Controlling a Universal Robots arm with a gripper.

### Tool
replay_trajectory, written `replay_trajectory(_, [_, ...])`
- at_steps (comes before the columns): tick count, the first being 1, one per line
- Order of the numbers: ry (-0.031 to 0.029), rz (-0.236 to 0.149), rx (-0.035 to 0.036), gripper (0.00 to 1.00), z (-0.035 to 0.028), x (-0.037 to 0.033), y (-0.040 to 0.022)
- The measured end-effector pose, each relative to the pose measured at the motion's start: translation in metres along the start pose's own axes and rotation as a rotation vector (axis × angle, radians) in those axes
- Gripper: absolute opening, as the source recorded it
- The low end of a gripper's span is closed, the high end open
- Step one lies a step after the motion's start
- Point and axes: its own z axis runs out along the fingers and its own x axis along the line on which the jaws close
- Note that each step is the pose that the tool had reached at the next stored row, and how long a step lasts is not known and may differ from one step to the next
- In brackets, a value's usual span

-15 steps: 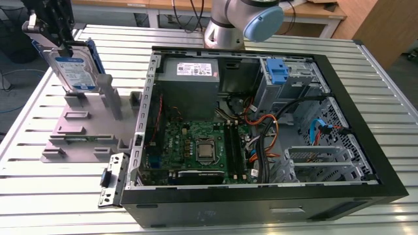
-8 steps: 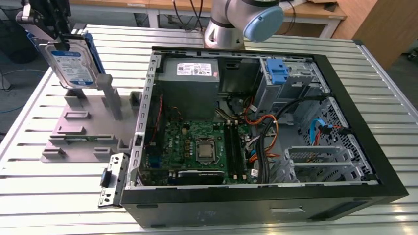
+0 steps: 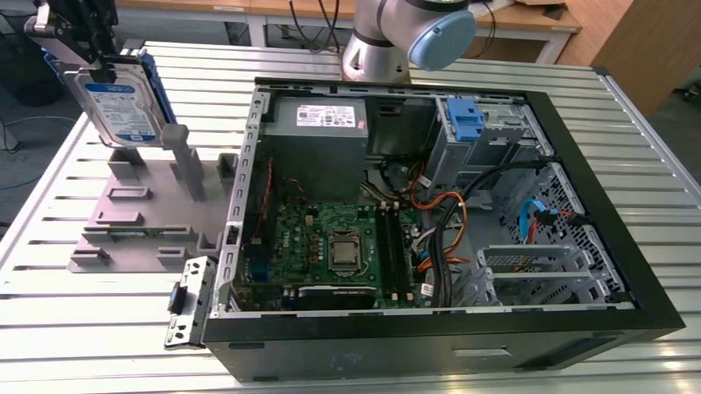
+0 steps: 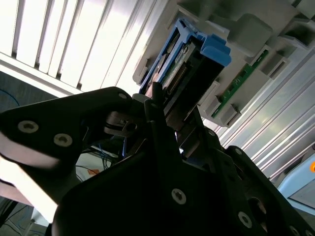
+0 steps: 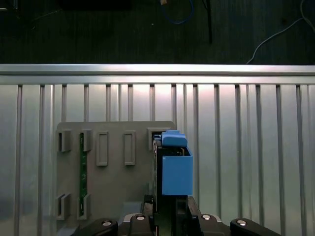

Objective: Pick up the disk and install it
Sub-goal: 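Pick up the disk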

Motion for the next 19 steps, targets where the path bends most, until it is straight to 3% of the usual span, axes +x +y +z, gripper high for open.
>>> replay_trajectory(14, [0.0000, 0.000, 0.0000, 0.35, -0.0101, -0.0005, 0.0003])
replay_trajectory(19, [0.0000, 0.000, 0.0000, 0.35, -0.0112, -0.0005, 0.0004])
